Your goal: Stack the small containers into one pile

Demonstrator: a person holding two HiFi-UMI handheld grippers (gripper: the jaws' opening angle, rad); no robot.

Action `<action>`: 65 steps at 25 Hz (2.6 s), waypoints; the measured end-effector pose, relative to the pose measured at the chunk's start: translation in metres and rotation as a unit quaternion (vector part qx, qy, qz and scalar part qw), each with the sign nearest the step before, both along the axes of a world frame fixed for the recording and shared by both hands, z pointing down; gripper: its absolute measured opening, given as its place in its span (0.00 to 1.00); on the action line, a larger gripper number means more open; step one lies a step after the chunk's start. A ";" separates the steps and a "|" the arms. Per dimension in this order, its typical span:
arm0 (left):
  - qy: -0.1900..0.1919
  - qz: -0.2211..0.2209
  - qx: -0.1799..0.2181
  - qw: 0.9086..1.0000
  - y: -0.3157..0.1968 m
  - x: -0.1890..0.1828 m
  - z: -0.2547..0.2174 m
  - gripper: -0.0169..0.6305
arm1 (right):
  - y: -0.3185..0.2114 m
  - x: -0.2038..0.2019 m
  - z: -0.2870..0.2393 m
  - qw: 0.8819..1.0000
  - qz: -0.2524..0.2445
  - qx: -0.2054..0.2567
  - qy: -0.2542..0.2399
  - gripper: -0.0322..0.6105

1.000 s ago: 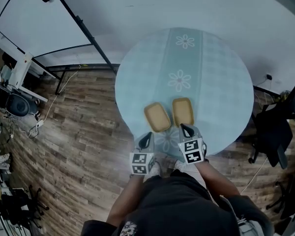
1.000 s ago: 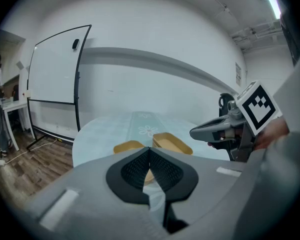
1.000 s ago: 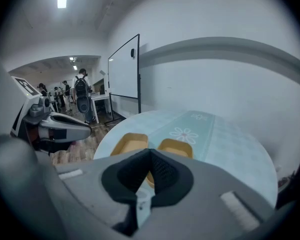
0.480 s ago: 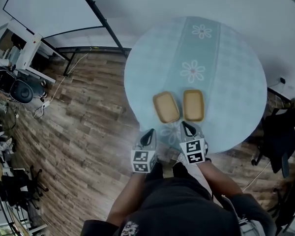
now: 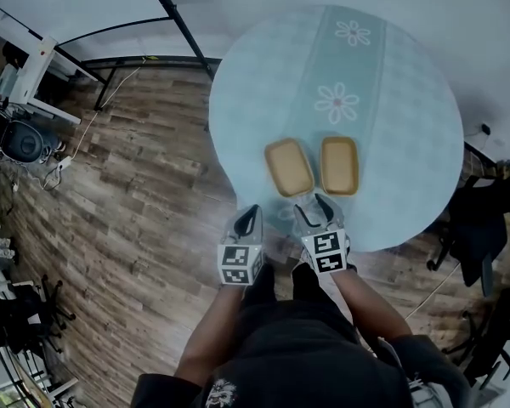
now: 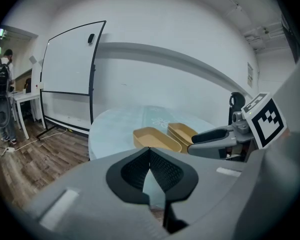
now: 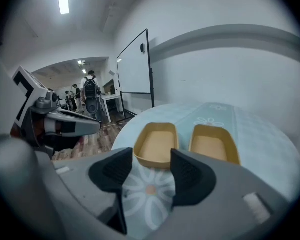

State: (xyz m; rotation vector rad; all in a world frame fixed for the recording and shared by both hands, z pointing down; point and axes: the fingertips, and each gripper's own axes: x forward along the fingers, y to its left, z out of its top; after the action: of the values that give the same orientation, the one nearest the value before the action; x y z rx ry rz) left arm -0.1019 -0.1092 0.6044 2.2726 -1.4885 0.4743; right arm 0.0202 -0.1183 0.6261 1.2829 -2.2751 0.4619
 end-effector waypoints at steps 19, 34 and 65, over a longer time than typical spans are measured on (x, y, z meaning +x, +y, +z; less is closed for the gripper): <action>0.000 -0.009 -0.035 0.999 0.010 -0.030 0.038 0.02 | -0.024 -0.028 0.074 0.998 0.039 -0.041 0.014 0.90; -0.002 -0.009 -0.044 0.999 0.010 -0.043 0.045 0.02 | -0.049 -0.032 0.084 0.996 0.074 -0.052 0.026 0.91; -0.006 -0.004 -0.039 0.999 0.007 -0.056 0.039 0.02 | -0.063 -0.041 0.072 0.997 0.062 0.002 0.036 0.75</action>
State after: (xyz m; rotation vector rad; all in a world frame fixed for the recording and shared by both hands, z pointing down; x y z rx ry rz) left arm -0.1579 -0.1020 0.6439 2.2077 -1.4584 0.5357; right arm -0.0209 -0.1811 0.6981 1.4245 -2.1477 0.4465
